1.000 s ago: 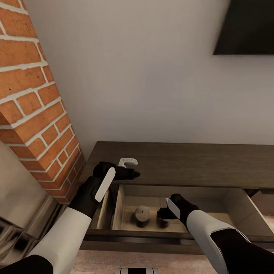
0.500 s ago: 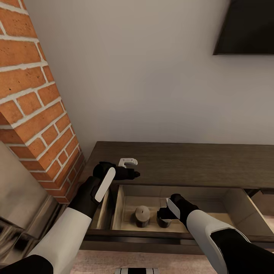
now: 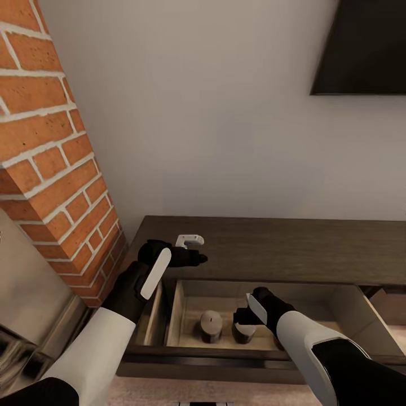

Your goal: Place each of the two pumpkins and all three candles from the living room inside a cabinet in the living room (use any cabinet), then make sure every cabinet is closed, and position the cauldron so it is next to a table in the living room.

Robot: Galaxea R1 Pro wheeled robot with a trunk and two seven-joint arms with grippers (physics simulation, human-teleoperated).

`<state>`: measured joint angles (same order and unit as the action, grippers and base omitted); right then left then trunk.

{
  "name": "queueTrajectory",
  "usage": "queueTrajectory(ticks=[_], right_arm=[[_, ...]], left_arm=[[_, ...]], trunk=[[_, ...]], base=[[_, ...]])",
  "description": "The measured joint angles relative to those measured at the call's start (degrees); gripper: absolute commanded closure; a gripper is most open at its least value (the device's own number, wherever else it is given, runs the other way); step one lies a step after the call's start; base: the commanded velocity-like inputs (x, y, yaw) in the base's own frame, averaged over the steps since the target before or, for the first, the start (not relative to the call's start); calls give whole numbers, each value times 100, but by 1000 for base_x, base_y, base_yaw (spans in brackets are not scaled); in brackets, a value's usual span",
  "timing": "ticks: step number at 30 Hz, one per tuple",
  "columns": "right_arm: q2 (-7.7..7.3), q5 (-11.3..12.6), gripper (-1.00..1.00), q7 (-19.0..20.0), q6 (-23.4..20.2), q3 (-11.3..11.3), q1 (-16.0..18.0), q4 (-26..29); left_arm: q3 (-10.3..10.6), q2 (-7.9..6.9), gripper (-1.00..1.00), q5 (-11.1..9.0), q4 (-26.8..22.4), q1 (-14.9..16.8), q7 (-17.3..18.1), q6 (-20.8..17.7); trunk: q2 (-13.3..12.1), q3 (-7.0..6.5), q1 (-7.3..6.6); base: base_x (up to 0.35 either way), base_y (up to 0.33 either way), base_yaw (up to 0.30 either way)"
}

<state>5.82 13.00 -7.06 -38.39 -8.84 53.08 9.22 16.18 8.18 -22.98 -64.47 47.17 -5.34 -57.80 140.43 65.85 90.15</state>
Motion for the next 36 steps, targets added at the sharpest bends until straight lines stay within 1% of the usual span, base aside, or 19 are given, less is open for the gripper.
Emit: queueTrajectory(ticks=[10, 16, 18, 19, 22, 29, 36], right_arm=[[-1, 0, -100, -2, -31, 13, 0, 0], [-1, 23, -100, 4, -534, 30, 0, 5], [-1, 30, -100, 6, -607, 30, 0, 6], [-2, 38, -100, 8, -680, 31, -1, 8], [-2, 42, -100, 10, -723, 31, 0, 9], [-2, 36, -100, 10, -734, 25, 0, 10], [-2, 35, -100, 10, -734, 23, 0, 10]], left_arm=[[-2, 6, -100, 0, 16, 0, 3, -7], [-5, 9, -100, 0, 17, 0, 9, -10], [-5, 9, -100, -1, 17, 0, 12, -12], [-5, 9, -100, 0, 17, 0, 15, -16], [-3, 9, -100, 1, 24, 0, 14, -16], [-4, 9, -100, 1, 46, 0, 12, -13], [-5, 9, -100, 1, 55, 0, 10, -12]], trunk=[[-401, -180, -220], [-642, -287, -351], [-722, -323, -395], [-723, -324, -396], [-724, -324, -395], [-724, -323, -394], [-724, -324, -396]], base=[[0, 0, 0], [0, 0, 0], [0, 0, 0], [0, 0, 0], [-48, 0, 0], [-212, 0, 0], [-45, 0, 0]])
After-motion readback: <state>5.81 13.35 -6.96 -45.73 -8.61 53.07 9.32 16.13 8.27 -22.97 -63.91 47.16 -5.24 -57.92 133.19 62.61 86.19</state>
